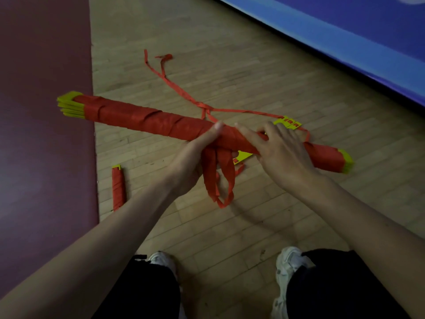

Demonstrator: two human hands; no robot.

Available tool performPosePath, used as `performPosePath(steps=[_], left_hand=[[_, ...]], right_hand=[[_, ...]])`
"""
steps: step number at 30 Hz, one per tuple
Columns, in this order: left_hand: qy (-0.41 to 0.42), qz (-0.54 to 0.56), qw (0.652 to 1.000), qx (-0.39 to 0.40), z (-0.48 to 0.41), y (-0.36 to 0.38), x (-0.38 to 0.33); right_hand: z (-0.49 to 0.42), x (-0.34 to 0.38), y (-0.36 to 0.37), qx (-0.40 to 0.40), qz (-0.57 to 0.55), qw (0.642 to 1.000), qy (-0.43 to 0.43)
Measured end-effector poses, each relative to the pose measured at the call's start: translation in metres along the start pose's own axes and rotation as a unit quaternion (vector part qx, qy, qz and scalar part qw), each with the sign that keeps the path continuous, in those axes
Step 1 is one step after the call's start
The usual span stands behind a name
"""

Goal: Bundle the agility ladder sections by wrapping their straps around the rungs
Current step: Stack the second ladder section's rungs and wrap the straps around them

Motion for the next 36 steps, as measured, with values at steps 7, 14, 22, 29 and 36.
performPosePath(steps=[7, 14, 22, 29, 36], left_hand=[[-0.02, 0.02, 0.999, -0.026, -0.004, -0.003, 0.005], [-0.007, 0.021, 0.999, 0.024, -0.001, -0.003, 0.005], [0.044, 0.042, 0.995, 0.075, -0.002, 0.0, 0.004], [0.045, 0.028, 0.993, 0.101, -0.007, -0.014, 0.002], [0.011, -0.043, 0.986, 0.162, -0.004, -0.01, -0.001]], right_hand=[[0.0, -0.004, -0.007, 0.118, -0.126, 0.985, 0.027], [0.004, -0.03, -0.019, 0.314, -0.279, 0.906, 0.062], [0.013, -0.021, -0.018, 0.478, -0.521, 0.695, 0.132], [0.013, -0.013, -0.024, 0.442, -0.6, 0.65, 0.148], [0.009, -0.03, -0.032, 0.38, -0.635, 0.656, 0.146]])
Point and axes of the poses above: each hand's wrist, its own z-axis away from the middle knuckle, its own y-axis out of the palm, x = y × z, the point moved 3 cm from there along -z, towards the middle knuckle, and after that the axes turned 4 degrees about x, right-handed, at the moved point
